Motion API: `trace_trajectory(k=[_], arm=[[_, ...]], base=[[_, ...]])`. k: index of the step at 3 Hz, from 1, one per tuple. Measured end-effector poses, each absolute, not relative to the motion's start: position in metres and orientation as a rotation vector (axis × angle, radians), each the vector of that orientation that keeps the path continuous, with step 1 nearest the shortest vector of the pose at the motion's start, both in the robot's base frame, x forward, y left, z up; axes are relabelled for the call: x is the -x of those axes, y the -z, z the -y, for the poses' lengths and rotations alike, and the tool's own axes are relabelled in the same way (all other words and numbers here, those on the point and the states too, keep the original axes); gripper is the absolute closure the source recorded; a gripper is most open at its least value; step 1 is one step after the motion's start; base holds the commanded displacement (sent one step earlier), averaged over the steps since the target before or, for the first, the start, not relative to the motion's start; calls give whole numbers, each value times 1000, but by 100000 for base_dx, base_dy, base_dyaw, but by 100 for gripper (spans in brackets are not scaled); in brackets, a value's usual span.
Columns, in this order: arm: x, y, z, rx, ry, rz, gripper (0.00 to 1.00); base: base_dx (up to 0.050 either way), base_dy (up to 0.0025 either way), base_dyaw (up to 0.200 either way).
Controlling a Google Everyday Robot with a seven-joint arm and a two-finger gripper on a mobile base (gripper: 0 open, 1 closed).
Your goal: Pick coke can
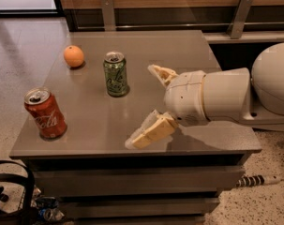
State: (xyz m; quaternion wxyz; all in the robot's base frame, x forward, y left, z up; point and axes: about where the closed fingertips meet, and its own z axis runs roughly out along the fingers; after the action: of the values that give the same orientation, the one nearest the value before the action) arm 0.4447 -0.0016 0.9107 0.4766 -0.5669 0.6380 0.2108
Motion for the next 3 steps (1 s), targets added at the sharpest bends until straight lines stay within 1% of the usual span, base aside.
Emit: trace_trajectory(k=[1,3], arm=[[-449,-906,-2,1383,-527,-1550,0],[-469,-866,-46,1326,-638,-1455,0]], base=[[0,0,0],[0,0,0]])
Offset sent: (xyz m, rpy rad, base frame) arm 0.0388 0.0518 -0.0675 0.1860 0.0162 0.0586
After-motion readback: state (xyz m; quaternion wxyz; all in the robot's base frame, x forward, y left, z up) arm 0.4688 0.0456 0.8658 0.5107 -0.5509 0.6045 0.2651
